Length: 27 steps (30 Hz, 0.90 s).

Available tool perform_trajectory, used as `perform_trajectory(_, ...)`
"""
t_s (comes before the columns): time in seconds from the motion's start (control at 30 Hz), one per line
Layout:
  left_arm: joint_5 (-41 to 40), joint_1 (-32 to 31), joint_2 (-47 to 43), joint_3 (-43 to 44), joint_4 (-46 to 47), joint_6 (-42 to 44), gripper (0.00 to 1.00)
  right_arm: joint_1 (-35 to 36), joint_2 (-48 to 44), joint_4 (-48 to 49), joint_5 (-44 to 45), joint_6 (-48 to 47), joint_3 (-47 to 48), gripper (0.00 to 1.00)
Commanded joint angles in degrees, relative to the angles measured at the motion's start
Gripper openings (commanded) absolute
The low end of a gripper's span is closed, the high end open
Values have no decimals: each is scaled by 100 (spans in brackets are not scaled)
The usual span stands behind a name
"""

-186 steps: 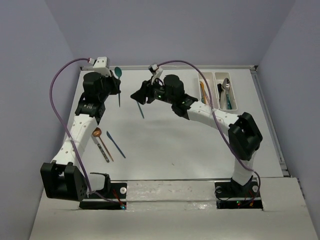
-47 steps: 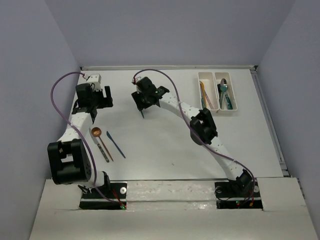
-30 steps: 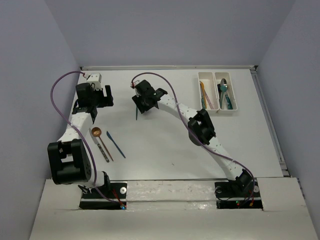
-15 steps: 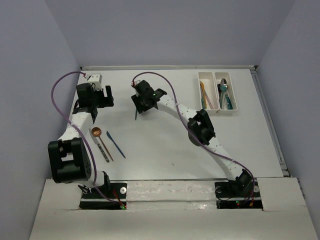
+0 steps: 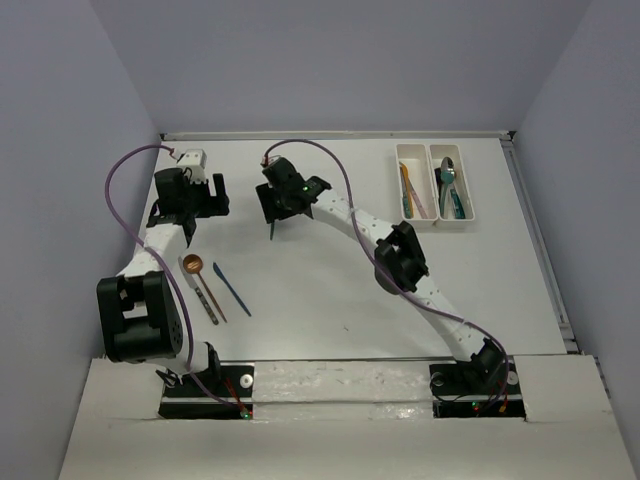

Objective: Sort the eating utensils into containers

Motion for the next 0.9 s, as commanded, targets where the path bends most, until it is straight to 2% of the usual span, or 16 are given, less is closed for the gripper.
perform_trajectory(0.0, 90, -9, 17, 48, 240, 93, 92, 90, 25, 96, -193, -222, 322, 61)
perform_trajectory(0.17, -67, -9, -53, 5, 232, 155, 92, 213, 306, 185, -150, -274, 410, 62)
perform_trajectory(0.3, -94, -9, -133, -48, 223, 199, 93, 266, 412, 36, 473, -170, 270, 59)
perform_trajectory(0.4, -42, -9, -150, -40, 240, 190, 93, 266, 298, 9, 992, -178, -159, 49)
perform_trajectory(0.5, 2, -9, -133, -31, 241, 181, 93, 327, 359, -122, 1142, -310, -231, 42)
perform_trajectory(0.6, 3, -9, -142, -22, 223, 190, 93, 389, 465, -429, 1196, -407, -266, 31)
perform_trajectory(0.63, 11, 0, -142, -22, 206, 199, 93, 389, 430, -483, 1247, -293, -362, 21)
perform_trajectory(0.73, 38, 18, -229, -48, 179, 217, 94, 389, -69, -501, 1292, -161, -1309, 8)
perform_trajectory(0.87, 99, 88, -413, -83, 161, 217, 94, 389, -966, -475, 967, 15, -3039, 0)
